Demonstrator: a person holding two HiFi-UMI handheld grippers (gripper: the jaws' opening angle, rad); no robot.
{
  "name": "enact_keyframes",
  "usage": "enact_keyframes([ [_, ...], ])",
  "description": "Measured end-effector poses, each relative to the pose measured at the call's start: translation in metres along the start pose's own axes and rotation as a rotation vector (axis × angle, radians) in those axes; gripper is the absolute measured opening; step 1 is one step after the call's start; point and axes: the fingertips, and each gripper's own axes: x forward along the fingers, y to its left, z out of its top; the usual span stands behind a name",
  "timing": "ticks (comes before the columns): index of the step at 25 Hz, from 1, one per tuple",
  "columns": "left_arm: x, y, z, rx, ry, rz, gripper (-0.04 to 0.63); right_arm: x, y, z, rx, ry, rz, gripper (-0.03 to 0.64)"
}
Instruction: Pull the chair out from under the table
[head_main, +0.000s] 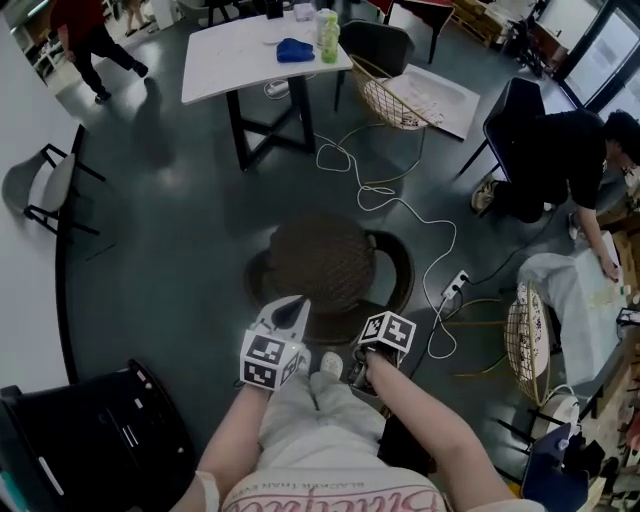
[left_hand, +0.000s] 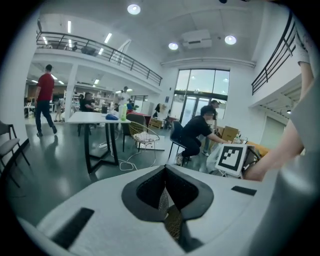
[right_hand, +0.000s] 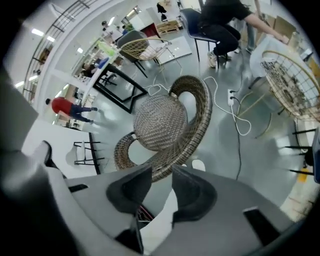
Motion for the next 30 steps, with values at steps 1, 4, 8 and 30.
enact_keyframes([
  [1, 0.000, -0.002, 0.005, 0.008, -0.009, -0.007, 0.002, -0.013, 0.010, 0.004, -0.029, -0.024, 0.035, 0.114],
  [4, 0.000, -0.009, 0.020, 0.036, -0.033, -0.029, 0.002, -0.057, 0.041, 0.023, -0.092, -0.131, 0.143, 0.080],
  [8, -0.005, -0.020, 0.043, 0.072, -0.077, -0.051, 0.002, -0.115, 0.083, 0.047, -0.084, -0.267, 0.347, 0.017],
  [30, -0.043, -0.072, 0.195, 0.274, -0.428, -0.164, 0.002, -0.320, 0.221, 0.068, -0.788, -1.005, 0.652, 0.003],
])
